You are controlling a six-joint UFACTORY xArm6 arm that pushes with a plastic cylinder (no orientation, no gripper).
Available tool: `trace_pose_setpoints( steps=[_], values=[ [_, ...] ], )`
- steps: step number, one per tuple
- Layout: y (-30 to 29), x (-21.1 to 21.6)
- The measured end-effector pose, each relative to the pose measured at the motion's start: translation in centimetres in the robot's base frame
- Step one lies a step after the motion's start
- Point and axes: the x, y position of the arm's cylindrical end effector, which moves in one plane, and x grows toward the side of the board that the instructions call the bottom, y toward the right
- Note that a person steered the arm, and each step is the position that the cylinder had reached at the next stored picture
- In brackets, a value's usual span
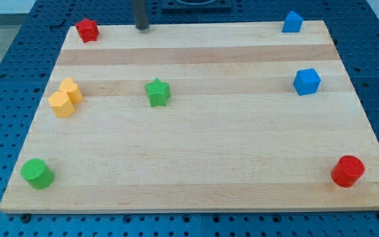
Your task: Point your arm towards the red star
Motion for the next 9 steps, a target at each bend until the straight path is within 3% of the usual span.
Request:
trace_pose_setpoints(
  steps=[1,2,3,4,8,9],
  values=[
    [-2.2,1.6],
    [-2.8,5.9],
    [-8.2,8.5],
    [-15.3,8.2],
    [-15.4,4.9],
    [-15.4,0.8]
  ],
)
